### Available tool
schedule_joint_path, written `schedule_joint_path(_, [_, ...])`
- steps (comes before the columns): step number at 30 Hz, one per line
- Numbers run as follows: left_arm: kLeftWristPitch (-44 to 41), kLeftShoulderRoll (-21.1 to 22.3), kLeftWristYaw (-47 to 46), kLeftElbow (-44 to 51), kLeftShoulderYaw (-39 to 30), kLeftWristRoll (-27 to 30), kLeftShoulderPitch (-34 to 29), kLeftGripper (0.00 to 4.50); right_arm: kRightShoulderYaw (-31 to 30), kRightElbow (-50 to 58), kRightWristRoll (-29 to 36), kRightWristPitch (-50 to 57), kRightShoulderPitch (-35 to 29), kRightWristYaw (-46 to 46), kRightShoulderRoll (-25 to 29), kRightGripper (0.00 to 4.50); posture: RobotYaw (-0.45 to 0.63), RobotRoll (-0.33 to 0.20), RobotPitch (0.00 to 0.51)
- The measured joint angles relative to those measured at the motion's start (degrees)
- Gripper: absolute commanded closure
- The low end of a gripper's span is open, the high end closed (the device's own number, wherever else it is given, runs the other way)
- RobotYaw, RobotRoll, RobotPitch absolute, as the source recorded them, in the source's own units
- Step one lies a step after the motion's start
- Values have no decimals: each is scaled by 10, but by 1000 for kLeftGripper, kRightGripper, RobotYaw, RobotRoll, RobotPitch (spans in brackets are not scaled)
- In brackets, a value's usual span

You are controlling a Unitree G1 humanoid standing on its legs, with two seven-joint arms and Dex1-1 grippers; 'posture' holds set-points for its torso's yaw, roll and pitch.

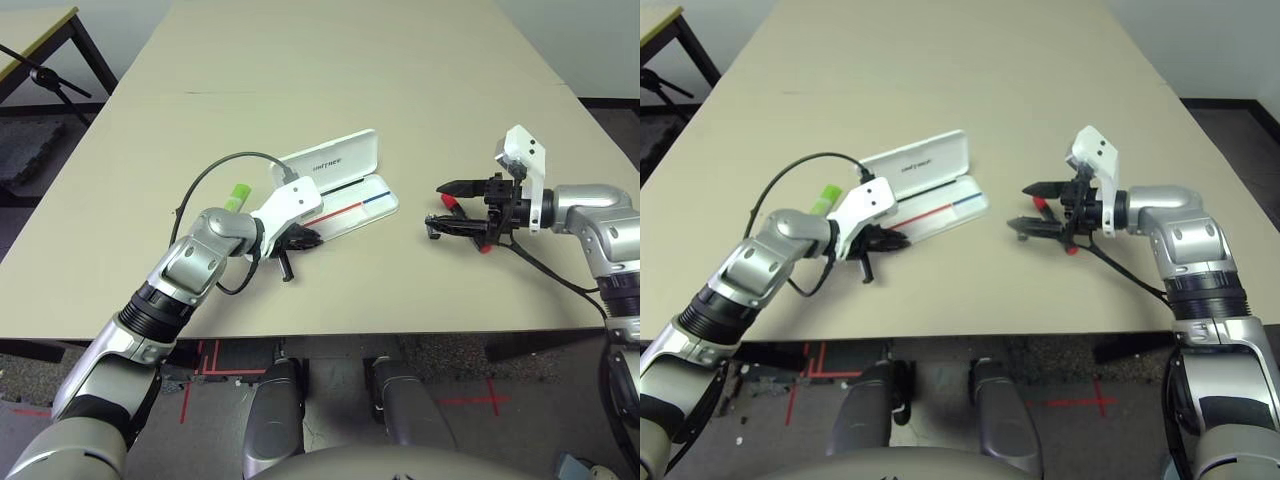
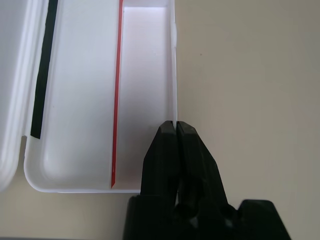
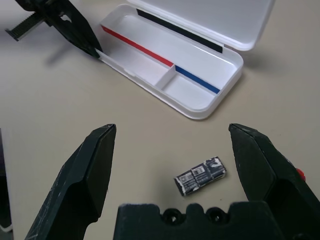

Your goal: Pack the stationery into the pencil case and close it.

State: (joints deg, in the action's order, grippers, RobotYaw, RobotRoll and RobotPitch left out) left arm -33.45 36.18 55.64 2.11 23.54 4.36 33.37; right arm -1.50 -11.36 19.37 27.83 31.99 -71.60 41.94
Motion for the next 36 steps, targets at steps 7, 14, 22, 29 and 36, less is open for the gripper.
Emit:
schedule_joint_path(7, [84, 60, 76, 16, -2, -6, -5, 4467, -4, 24, 8, 16, -14, -6, 4, 0, -82, 0, 142])
schedule_joint_path(14, [129, 76, 115, 38, -26, 9, -26, 4467, -30, 44, 7, 20, -16, -16, 4, 0, -70, 0, 141])
schedule_joint_path(22, [153, 78, 129, 38, -37, 11, -52, 4467, -72, 46, -18, 9, -32, -29, 15, 0, -59, 0, 136])
schedule_joint_path(29, [171, 78, 136, 37, -45, 11, -68, 4467, -73, 42, -20, -3, -28, -34, 15, 0, -52, 0, 130])
schedule_joint_path(36, [188, 78, 143, 34, -47, 11, -70, 4467, -83, 31, -29, -12, -19, -37, 9, 0, -51, 0, 123])
